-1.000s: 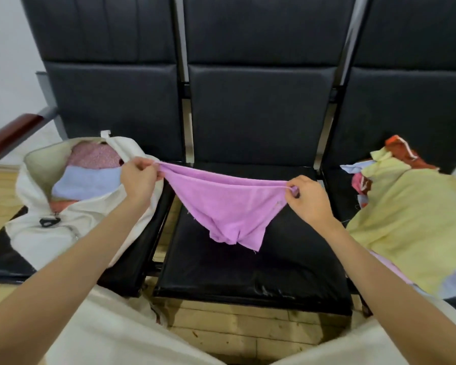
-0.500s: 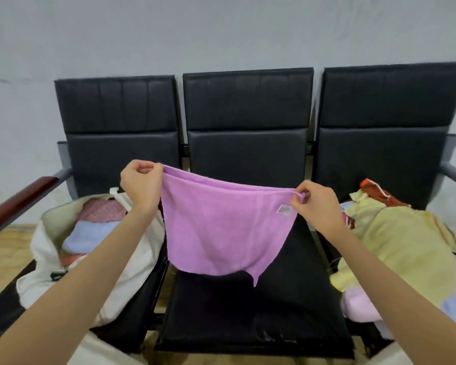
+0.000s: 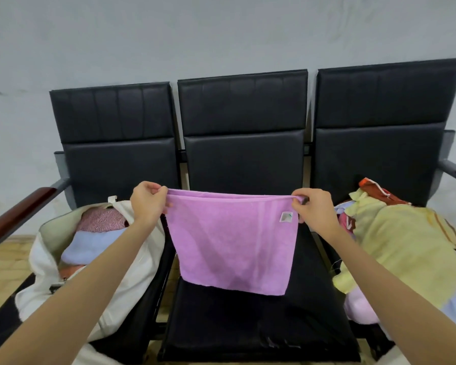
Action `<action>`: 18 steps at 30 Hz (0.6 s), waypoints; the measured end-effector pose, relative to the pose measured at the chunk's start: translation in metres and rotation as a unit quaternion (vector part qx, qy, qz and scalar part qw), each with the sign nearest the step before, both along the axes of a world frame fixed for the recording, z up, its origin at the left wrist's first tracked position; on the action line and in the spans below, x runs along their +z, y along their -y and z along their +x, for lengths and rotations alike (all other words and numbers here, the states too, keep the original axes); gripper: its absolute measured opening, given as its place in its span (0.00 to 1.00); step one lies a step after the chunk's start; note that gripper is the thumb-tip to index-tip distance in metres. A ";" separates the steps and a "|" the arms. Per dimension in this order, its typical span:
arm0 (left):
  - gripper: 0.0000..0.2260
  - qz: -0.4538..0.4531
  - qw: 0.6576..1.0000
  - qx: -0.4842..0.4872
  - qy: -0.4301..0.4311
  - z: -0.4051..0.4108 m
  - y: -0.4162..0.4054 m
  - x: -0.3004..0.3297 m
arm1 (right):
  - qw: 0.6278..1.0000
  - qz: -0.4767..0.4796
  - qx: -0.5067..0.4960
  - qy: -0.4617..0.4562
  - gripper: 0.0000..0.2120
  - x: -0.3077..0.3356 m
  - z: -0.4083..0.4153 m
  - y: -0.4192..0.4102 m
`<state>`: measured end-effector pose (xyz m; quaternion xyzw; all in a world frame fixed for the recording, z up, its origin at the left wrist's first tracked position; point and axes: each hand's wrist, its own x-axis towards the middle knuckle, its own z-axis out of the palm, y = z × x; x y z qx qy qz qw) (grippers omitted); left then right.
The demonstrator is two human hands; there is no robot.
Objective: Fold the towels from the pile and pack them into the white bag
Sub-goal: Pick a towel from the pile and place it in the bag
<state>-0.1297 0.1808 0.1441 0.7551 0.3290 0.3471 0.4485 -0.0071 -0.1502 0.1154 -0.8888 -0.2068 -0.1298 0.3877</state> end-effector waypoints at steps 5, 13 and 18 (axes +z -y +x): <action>0.08 -0.054 0.997 -0.055 -0.014 0.040 0.003 0.012 | 0.999 0.034 -0.011 -0.031 0.08 0.011 0.038 -0.008; 0.10 0.000 0.994 -0.079 0.069 0.086 0.009 0.039 | 0.981 0.153 -0.085 0.087 0.08 0.037 0.064 -0.006; 0.11 0.010 0.990 -0.128 0.053 0.068 0.018 0.004 | 0.970 0.199 -0.080 0.118 0.08 0.000 0.050 0.013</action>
